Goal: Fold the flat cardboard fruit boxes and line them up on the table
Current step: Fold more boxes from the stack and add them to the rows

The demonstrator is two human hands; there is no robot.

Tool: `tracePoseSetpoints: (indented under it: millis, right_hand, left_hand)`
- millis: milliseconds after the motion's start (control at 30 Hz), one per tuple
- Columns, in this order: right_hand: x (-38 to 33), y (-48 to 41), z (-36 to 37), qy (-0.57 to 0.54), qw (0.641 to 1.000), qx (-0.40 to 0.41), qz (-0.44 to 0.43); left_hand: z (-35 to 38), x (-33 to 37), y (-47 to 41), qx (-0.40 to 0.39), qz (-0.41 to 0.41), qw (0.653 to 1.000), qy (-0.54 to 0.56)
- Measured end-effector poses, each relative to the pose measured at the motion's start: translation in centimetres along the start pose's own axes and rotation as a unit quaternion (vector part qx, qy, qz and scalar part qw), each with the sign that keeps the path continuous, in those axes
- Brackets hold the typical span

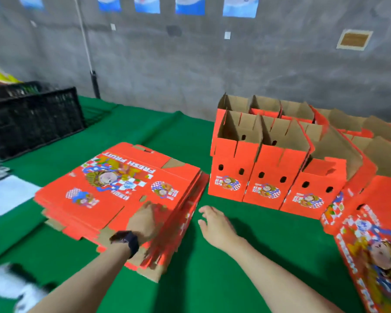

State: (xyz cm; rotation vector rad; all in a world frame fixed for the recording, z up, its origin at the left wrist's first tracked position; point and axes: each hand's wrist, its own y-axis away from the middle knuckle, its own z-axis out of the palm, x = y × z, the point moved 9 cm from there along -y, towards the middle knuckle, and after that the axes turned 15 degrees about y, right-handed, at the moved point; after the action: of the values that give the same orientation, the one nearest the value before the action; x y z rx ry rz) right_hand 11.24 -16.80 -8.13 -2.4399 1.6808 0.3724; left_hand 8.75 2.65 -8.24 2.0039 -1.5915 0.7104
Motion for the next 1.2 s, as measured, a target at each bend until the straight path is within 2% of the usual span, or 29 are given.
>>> tracePoseSetpoints:
  millis: [67, 133, 233, 300, 333, 400, 433, 500, 600, 700, 800, 900, 1033, 1100, 1200]
  right_hand:
    - [-2.8, -2.2, 2.2, -0.023, 0.999, -0.043, 0.008]
    - [-4.6, -3.9, 4.2, -0.053, 0.994, -0.086, 0.035]
    - [-5.0, -5.3, 7.0, -0.102, 0.977, -0.151, 0.108]
    - [-4.6, -6.0, 8.2, -0.194, 0.953, -0.157, 0.173]
    - [-4.6, -6.0, 8.8, -0.276, 0.924, -0.155, 0.217]
    - [-4.5, -6.2, 9.6, -0.418, 0.85, -0.129, 0.293]
    - [-4.4, -6.4, 9.6, -0.434, 0.838, -0.102, 0.314]
    - [-4.0, -6.5, 9.1, -0.428, 0.835, -0.038, 0.344]
    - [-3.9, -5.9, 7.0, -0.423, 0.828, 0.06, 0.363]
    - [-4.7, -6.4, 4.8, -0.47, 0.814, 0.108, 0.324]
    - [-6.1, -7.3, 1.6, -0.534, 0.795, 0.138, 0.252]
    - [-7.1, -6.9, -3.4, -0.515, 0.82, 0.195, 0.154]
    - [-5.9, -3.6, -10.4, -0.481, 0.834, 0.27, 0.026]
    - [-3.8, -1.5, -13.0, -0.474, 0.835, 0.278, -0.004]
    - [0.8, 0.9, -15.7, -0.487, 0.835, 0.255, 0.003]
  left_hand:
    - [0.3, -3.1, -0.6, -0.038, -0.032, 0.995, -0.091]
    - [0.8, -5.2, -0.7, -0.062, -0.052, 0.988, -0.129]
    - [1.3, -5.7, -0.5, -0.068, -0.019, 0.984, -0.162]
    - [1.6, -5.6, 0.0, -0.06, 0.007, 0.979, -0.193]
    - [1.8, -5.6, 0.3, -0.053, 0.024, 0.978, -0.198]
    - [2.2, -5.8, 0.9, -0.049, 0.048, 0.979, -0.193]
    - [2.1, -6.0, 1.1, -0.045, 0.056, 0.981, -0.183]
    - [1.3, -6.1, 1.4, -0.019, 0.071, 0.985, -0.154]
    - [-1.0, -4.5, 2.2, 0.07, 0.117, 0.989, -0.049]
    - [-3.3, -2.8, 3.4, 0.166, 0.164, 0.972, 0.015]
    - [-5.0, -1.4, 3.4, 0.191, 0.158, 0.968, 0.046]
    - [-7.2, 1.1, 2.9, 0.19, 0.173, 0.961, 0.107]
    - [-10.5, 5.6, 2.8, 0.2, 0.229, 0.929, 0.21]
    - [-12.4, 7.4, 2.7, 0.222, 0.25, 0.913, 0.232]
    - [-15.5, 8.9, 2.0, 0.271, 0.256, 0.895, 0.245]
